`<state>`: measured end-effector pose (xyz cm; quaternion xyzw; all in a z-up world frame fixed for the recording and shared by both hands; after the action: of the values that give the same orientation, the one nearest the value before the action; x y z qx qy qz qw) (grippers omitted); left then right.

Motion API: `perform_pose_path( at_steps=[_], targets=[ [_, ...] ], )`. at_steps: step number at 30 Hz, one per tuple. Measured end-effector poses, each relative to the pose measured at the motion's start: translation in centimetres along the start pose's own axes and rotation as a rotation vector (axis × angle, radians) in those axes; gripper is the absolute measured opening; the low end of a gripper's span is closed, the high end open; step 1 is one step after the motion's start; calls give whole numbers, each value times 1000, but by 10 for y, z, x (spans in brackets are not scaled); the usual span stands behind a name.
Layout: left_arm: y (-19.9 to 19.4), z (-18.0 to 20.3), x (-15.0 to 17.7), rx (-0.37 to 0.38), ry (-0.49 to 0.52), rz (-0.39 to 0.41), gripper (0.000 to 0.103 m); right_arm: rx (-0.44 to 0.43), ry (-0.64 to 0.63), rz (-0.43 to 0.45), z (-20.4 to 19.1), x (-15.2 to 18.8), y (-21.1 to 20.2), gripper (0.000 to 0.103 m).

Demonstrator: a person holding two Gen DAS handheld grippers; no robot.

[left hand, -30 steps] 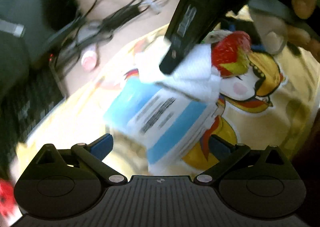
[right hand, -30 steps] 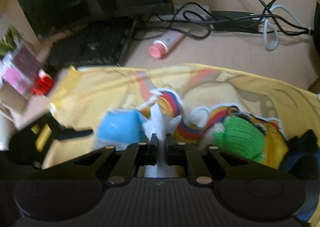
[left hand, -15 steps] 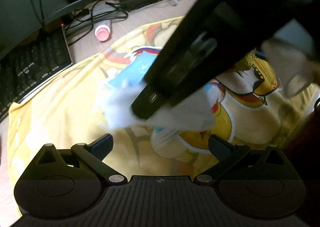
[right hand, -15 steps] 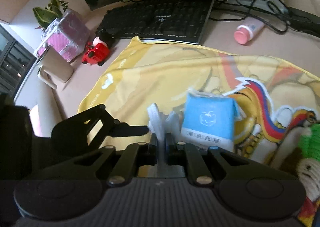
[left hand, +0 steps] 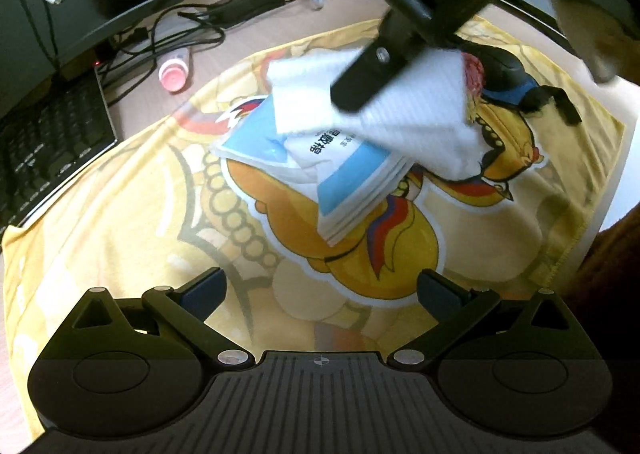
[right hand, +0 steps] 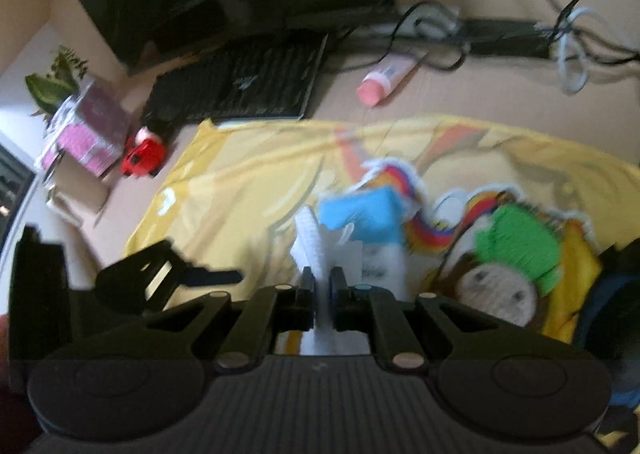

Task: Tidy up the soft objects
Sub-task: 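Keep rubbing the tissue over the packet's edge with the right gripper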

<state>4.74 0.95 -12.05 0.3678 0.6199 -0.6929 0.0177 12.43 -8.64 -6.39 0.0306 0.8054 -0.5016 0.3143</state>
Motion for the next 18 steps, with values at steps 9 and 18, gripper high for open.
perform_pose_path(
  at_steps=[9,18],
  targets=[
    [4,-12,-22,59,-91,36,103,87,6,32,17,-27,29,11],
    [27,-36,-62,173,-241,59,103,136,-5,26,43,-32,31,12]
  ],
)
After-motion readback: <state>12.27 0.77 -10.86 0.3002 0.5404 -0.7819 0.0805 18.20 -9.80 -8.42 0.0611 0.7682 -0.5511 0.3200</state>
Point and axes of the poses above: each gripper's, at about its wrist camera, not at the fingertips, and y roughly the way its jaws point, z to its right, x to its underside, the point moved 7 cm from there along y, roughly the way its jaws point, and after that the axes turned 4 degrees about -y, right-handed, at the moved point
